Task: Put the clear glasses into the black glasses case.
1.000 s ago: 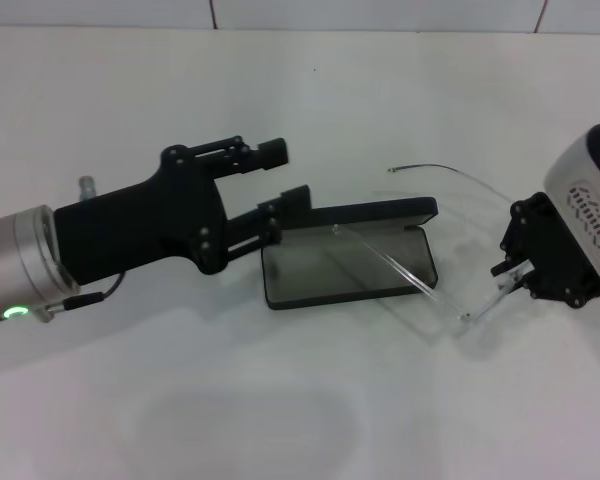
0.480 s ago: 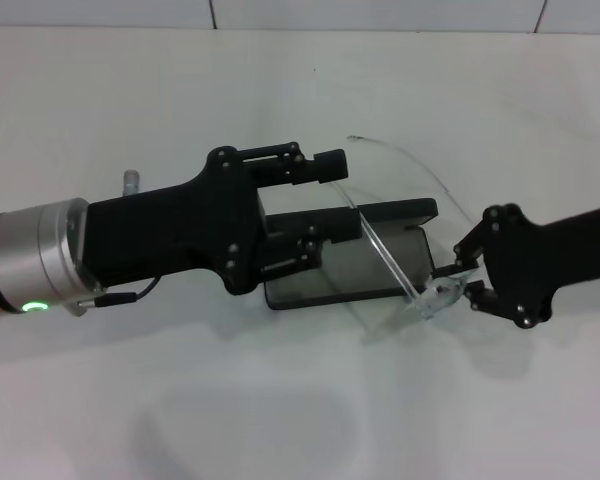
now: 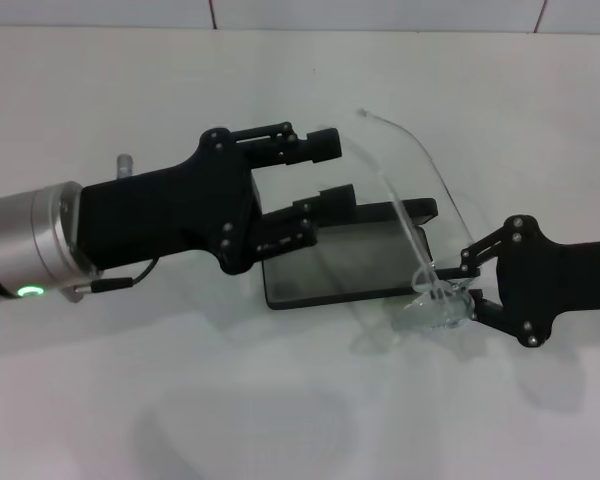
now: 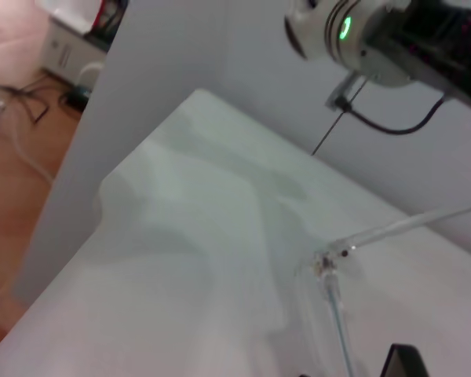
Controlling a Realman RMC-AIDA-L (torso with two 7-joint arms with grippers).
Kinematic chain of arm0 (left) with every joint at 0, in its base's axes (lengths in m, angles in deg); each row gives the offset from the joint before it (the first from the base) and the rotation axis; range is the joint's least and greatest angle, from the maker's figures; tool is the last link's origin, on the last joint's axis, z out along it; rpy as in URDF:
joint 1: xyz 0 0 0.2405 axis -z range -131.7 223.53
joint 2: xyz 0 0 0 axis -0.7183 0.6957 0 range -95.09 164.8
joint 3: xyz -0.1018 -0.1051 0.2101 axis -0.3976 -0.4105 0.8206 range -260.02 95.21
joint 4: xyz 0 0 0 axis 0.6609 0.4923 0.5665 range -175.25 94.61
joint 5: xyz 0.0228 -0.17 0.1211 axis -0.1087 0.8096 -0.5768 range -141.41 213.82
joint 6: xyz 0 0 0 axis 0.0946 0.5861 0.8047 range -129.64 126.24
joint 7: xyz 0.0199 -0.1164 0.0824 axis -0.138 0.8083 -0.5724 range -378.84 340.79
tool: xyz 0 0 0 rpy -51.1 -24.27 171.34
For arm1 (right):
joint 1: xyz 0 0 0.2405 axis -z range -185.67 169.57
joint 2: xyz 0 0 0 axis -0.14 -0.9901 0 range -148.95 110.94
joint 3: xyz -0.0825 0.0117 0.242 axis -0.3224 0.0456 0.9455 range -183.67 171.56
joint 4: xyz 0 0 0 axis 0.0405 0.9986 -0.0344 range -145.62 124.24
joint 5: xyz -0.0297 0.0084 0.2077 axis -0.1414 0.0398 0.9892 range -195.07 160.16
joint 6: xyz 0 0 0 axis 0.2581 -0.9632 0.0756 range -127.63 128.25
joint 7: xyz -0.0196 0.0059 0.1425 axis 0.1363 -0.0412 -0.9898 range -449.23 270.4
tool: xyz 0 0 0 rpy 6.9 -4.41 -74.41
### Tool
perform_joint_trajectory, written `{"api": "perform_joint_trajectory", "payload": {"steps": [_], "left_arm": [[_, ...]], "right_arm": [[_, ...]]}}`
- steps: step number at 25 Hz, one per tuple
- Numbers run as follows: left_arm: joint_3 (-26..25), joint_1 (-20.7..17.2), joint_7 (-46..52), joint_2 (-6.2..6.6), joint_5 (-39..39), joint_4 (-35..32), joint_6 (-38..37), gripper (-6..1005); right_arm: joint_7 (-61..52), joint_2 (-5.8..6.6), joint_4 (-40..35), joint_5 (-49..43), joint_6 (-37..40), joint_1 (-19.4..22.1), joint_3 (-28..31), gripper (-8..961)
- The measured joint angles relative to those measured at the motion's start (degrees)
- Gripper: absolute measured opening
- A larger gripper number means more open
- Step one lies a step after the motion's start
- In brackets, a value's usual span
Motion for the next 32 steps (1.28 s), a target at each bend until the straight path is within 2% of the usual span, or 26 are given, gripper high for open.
{"api": "perform_joint_trajectory", "payload": {"steps": [9, 20, 25, 32], "left_arm": [[-0.9, 1.5, 2.0, 0.07, -0.1, -0.1, -0.4, 514], [-0.5, 5.6, 6.3, 1.36, -0.5, -0.5, -6.5, 514], [-0.3, 8.4, 7.8, 0.9, -3.7, 0.0, -5.7, 514], [-0.5, 9.7, 13.7, 0.25, -6.4, 0.0, 0.5, 513]], "right_arm": [[3.6, -0.27, 8.8, 9.1, -0.7, -0.8, 0.2, 113], [5.6, -0.51, 15.2, 14.0, -2.6, -3.9, -3.5, 112], [5.5, -0.51, 15.0, 14.3, -7.0, -5.0, -7.5, 112], [8.5, -0.51, 14.7, 17.4, -6.2, -4.8, -9.3, 112]]}}
